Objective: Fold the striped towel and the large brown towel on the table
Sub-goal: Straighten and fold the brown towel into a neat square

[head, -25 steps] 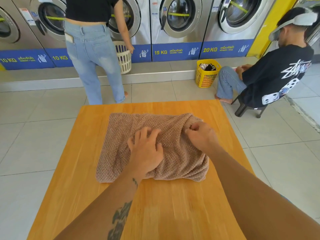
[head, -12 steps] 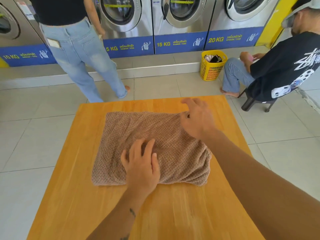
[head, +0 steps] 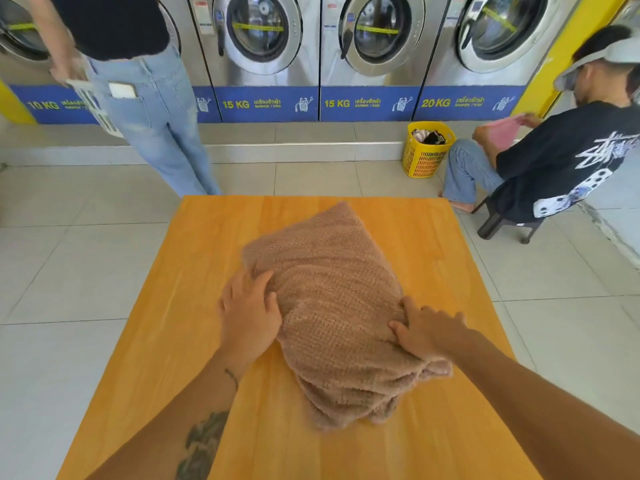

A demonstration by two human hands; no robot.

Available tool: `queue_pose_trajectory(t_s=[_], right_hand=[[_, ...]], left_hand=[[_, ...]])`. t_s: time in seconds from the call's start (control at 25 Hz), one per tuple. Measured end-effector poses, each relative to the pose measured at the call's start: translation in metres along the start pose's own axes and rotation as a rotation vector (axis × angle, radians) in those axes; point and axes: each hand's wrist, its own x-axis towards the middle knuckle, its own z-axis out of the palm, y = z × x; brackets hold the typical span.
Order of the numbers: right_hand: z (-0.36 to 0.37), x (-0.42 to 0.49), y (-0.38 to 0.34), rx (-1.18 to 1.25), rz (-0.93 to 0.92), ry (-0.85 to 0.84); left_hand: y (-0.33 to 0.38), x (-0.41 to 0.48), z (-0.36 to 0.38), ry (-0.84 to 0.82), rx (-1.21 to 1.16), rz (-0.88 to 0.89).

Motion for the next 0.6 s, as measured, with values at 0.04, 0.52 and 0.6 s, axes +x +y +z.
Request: queue_pose_trajectory(t_s=[0.04, 0.52, 0.6], right_hand=[[0.009, -0.021, 0.0, 0.01, 0.039, -0.045], [0.108, -0.145, -0.016, 1.653, -0.081, 0.112], [0.118, -0.159, -0.016, 1.654, -0.158, 0.15]], left_hand=[[0.007, -0.012, -0.004, -0.043, -0.131, -0.099], [0.045, -0.148, -0.012, -0.64, -0.763, -0.078], [0.045, -0.166, -0.013, -0.549, -0.829, -0.028]])
